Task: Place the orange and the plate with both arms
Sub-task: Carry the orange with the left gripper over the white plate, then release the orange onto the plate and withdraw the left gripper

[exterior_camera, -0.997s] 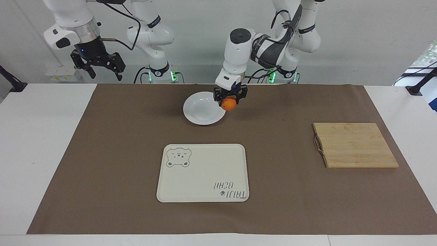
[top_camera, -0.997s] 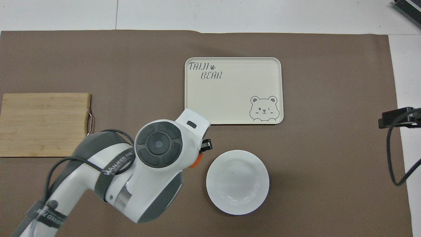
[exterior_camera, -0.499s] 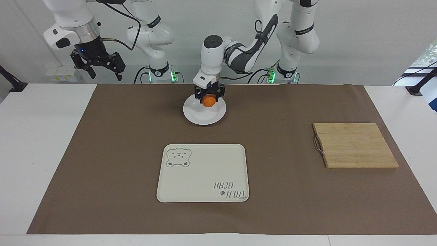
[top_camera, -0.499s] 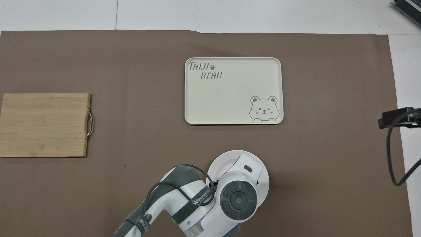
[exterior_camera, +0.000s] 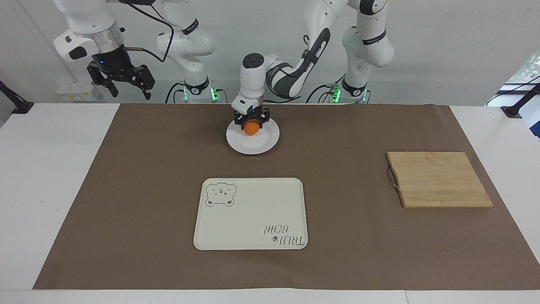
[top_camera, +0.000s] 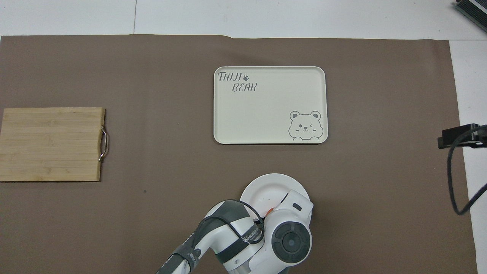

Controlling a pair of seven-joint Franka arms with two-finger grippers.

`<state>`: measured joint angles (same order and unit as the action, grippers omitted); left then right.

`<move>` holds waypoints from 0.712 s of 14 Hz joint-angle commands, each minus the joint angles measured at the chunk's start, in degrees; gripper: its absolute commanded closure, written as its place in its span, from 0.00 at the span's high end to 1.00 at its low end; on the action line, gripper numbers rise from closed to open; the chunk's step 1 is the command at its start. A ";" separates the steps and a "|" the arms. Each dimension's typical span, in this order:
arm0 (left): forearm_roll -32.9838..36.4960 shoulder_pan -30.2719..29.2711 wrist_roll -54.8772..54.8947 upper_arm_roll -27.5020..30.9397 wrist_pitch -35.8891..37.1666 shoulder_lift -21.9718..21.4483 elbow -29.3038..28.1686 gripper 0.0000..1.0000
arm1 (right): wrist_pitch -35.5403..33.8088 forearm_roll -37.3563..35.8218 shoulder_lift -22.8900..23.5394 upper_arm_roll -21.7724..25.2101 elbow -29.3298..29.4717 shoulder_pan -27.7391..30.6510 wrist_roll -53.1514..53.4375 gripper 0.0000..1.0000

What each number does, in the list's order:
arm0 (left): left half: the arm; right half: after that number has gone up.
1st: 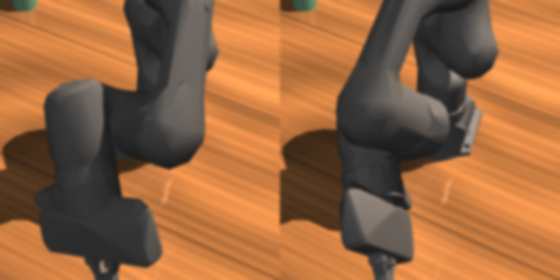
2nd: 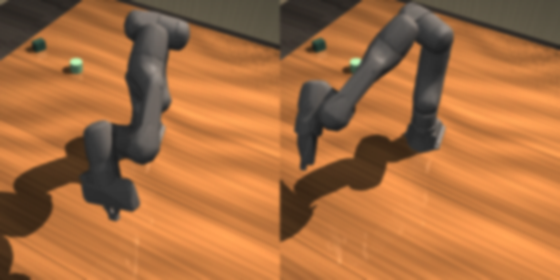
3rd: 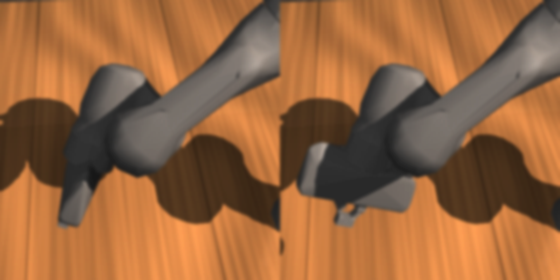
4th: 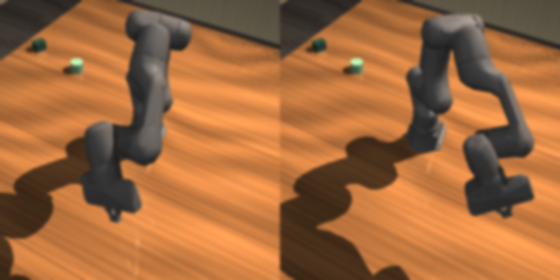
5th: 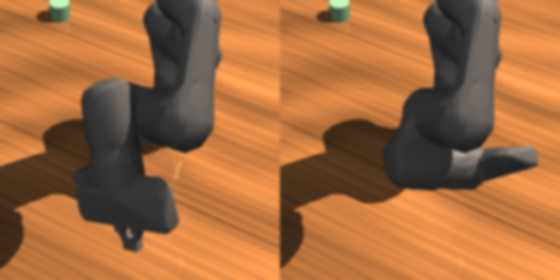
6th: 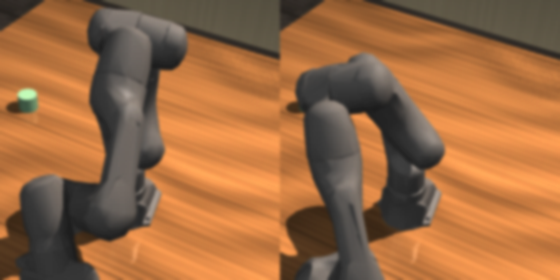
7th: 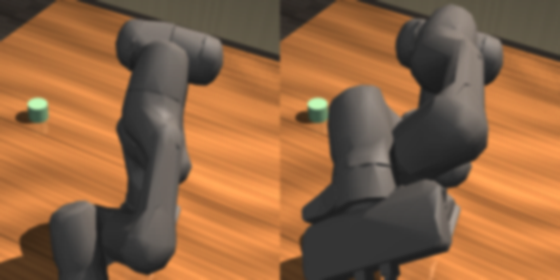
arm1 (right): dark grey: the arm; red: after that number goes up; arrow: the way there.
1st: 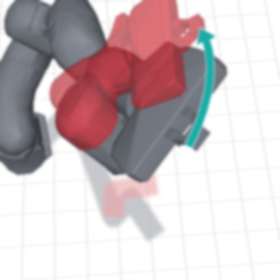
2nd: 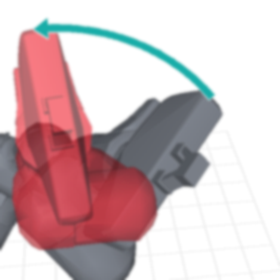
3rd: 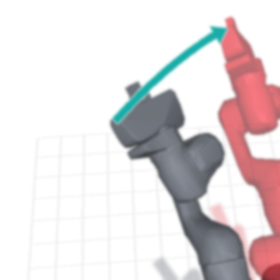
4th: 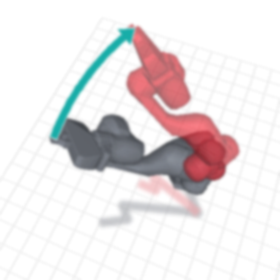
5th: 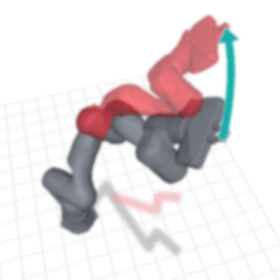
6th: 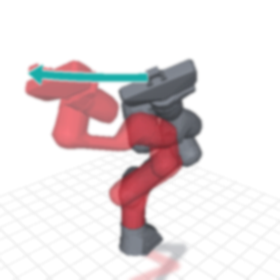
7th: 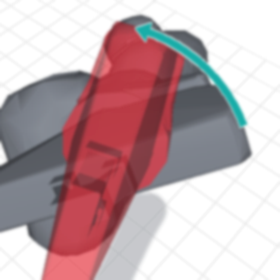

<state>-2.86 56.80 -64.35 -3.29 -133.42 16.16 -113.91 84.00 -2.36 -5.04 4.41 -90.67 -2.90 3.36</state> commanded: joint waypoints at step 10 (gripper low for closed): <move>0.84 -24.17 24.76 1.01 12.22 -12.01 4.66 1.00 | 0.29 0.87 -0.76 -0.10 -0.47 0.44 -0.02 1.00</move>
<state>-2.48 36.65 -43.97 -1.57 -123.42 6.26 -109.66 84.00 -2.36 -5.04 4.41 -90.67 -2.90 3.36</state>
